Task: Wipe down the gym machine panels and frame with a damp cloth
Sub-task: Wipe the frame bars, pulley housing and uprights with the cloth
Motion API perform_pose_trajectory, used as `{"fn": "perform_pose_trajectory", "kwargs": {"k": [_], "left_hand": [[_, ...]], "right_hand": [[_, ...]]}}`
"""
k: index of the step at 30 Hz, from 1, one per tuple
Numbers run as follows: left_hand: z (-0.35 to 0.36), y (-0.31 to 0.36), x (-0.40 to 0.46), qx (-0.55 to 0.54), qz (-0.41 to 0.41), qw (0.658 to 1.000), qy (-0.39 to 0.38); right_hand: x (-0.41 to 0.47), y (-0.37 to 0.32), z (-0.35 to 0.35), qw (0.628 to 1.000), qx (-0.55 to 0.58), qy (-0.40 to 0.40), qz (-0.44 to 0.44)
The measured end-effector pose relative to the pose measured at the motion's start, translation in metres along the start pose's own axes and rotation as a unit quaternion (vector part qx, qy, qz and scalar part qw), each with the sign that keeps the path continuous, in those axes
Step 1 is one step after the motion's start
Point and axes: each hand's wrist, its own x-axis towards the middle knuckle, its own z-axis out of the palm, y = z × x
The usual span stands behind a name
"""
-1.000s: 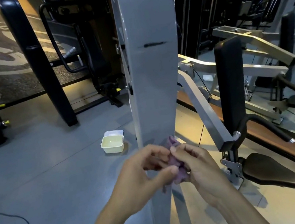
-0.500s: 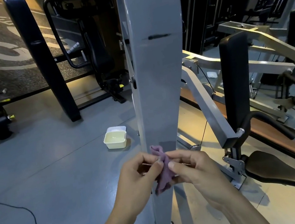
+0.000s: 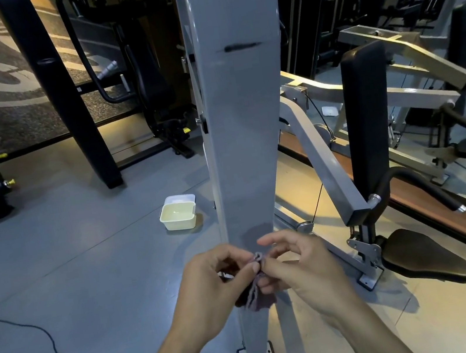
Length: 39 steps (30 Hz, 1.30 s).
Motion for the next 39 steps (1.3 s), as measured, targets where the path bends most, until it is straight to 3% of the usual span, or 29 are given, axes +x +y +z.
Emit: {"fn": "perform_pose_trajectory", "kwargs": {"k": [16,28,39], "left_hand": [[-0.013,0.018,0.005,-0.050,-0.002,0.997,-0.064],[-0.024,0.021,0.003,-0.067,0.011,0.993,-0.099],[-0.025,0.017,0.003,-0.066,-0.005,0.994,-0.089]], "right_hand": [[-0.009,-0.010,-0.004,0.987,-0.083,-0.081,-0.114],[-0.002,-0.018,-0.005,0.983,-0.083,-0.008,-0.165],[0.000,-0.025,-0.004,0.956,-0.180,0.042,-0.227]]}}
